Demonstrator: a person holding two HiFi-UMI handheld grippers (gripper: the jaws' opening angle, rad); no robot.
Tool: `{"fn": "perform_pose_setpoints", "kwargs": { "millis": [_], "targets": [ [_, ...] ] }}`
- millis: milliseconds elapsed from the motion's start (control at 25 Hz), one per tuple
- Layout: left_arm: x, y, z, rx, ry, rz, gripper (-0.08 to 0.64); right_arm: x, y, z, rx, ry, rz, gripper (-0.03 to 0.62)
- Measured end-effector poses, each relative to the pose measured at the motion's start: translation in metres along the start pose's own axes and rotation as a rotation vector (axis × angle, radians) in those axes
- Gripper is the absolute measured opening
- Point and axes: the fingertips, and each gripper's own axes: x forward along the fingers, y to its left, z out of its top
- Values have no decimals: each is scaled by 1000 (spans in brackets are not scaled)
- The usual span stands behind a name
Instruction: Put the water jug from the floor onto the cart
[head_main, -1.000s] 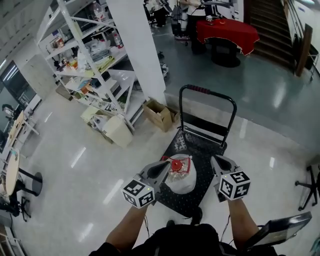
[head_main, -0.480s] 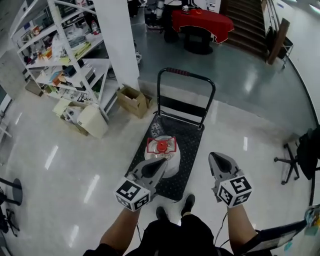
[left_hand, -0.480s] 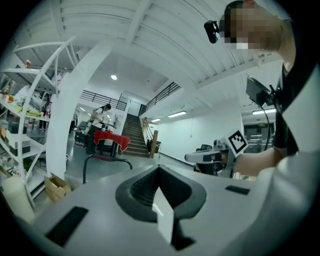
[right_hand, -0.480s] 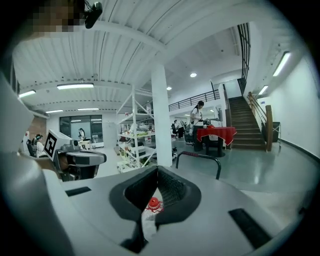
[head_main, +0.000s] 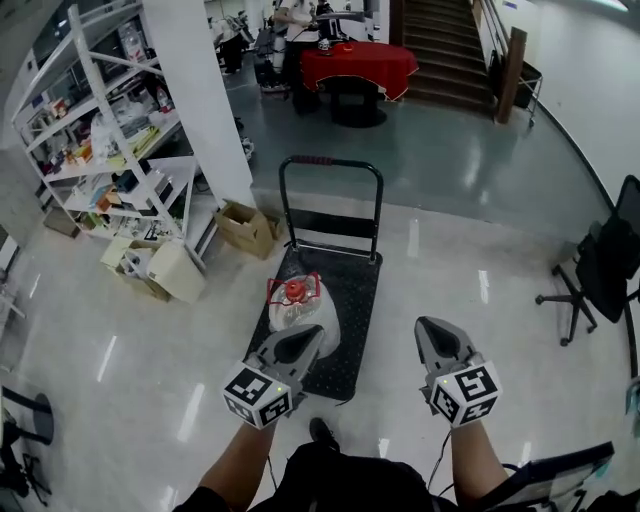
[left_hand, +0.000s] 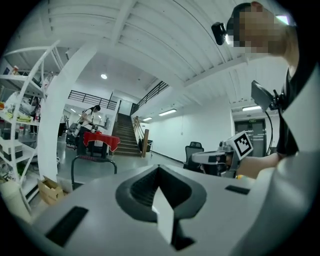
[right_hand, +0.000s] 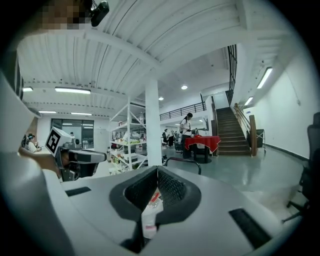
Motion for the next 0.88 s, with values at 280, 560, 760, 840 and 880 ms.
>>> {"fn": "perform_pose_setpoints", "kwargs": {
  "millis": [280, 560, 760, 840, 880],
  "targets": [
    [2, -128, -17, -35, 40, 44, 2, -130, -26, -38, -72, 41, 43, 3],
    [-29, -208, -25, 19, 82, 19, 2, -198, -16, -51, -1, -4, 46, 3],
    [-60, -240, -27, 18, 85, 1, 2, -237, 22, -44, -5, -42, 49, 3],
    [-76, -261, -30, 22, 69, -27, 2, -260, 37, -50, 0, -39, 34, 3],
    [-87, -271, -32, 20, 59, -40, 2, -271, 47, -54, 4, -32, 23, 3]
  ]
}}
